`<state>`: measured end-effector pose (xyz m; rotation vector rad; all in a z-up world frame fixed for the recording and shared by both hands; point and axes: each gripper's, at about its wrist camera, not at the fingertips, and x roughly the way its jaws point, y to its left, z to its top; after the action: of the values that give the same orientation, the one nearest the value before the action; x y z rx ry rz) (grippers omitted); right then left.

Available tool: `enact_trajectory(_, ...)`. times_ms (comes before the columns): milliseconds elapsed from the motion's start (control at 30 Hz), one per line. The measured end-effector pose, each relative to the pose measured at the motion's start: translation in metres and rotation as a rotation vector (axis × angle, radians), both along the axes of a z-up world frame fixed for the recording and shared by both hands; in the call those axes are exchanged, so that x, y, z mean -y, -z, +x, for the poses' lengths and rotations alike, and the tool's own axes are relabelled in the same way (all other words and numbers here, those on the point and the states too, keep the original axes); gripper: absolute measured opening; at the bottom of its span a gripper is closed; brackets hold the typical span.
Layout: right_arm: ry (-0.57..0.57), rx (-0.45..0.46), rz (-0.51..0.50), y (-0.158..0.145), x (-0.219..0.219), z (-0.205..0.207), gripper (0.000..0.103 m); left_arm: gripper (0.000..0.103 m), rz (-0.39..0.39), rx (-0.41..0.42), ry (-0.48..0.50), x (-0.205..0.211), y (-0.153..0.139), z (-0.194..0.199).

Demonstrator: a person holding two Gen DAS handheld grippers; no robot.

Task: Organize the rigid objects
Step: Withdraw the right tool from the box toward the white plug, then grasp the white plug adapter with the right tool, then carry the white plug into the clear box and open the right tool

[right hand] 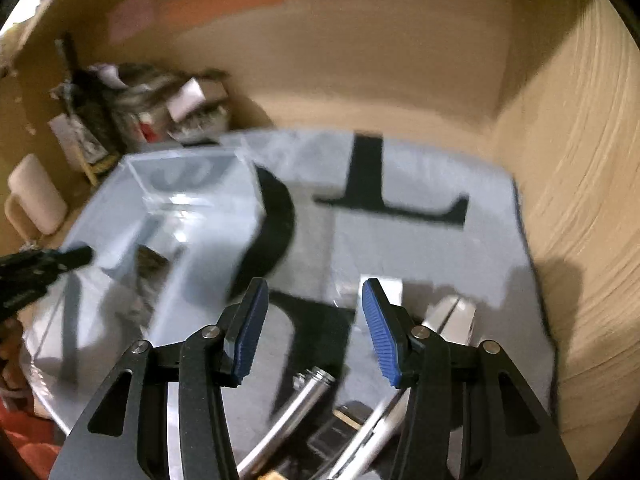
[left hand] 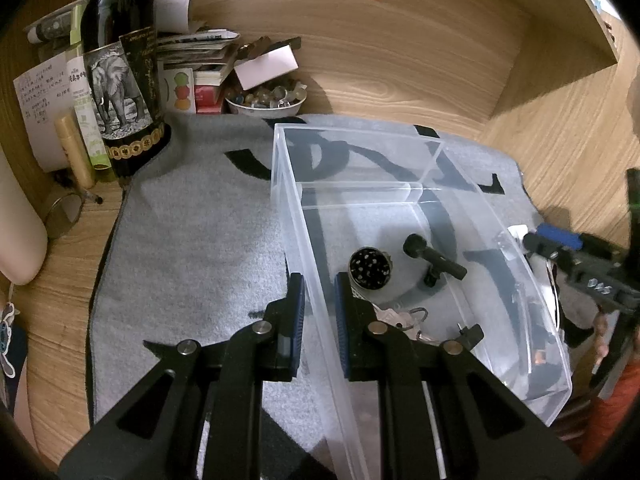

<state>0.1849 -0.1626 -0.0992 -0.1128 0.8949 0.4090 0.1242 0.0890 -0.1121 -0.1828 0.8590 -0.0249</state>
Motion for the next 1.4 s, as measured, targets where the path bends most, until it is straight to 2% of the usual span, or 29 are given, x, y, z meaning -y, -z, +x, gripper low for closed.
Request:
enact_trajectory(133,0.048,-0.031,-0.034,0.019,0.010,0.012,0.046,0.015,-0.003,-0.008,-0.003,-0.001,0.001,0.003)
enact_trajectory(267,0.079,-0.019,-0.017,0.015,0.020,0.019,0.046,0.015,-0.001,-0.010,-0.004,-0.001,0.001,0.003)
enact_trajectory(533,0.070,-0.054,-0.034,0.030,0.019,0.033,0.046,0.015,-0.001,-0.017,-0.012,-0.001,0.003,0.006)
enact_trajectory(567,0.068,-0.058,-0.032,0.032,0.018,0.035,0.045,0.015,-0.001,-0.018,-0.012,-0.001,0.003,0.006)
enact_trajectory(600,0.070,-0.060,-0.028,0.033,0.018,0.036,0.040,0.015,0.000,-0.018,-0.012,-0.001,0.004,0.006)
enact_trajectory(800,0.067,-0.045,-0.007,0.032,0.017,0.034,0.040,0.015,0.001,-0.018,-0.013,-0.001,0.003,0.007)
enact_trajectory(933,0.058,-0.022,0.006,0.022,0.015,0.026,0.040,0.015,0.000,-0.018,-0.012,-0.001,0.004,0.006)
enact_trajectory(1400,-0.062,0.159,0.100,-0.053,-0.016,-0.015,0.040,0.015,0.007,-0.014,-0.009,-0.001,0.004,0.006)
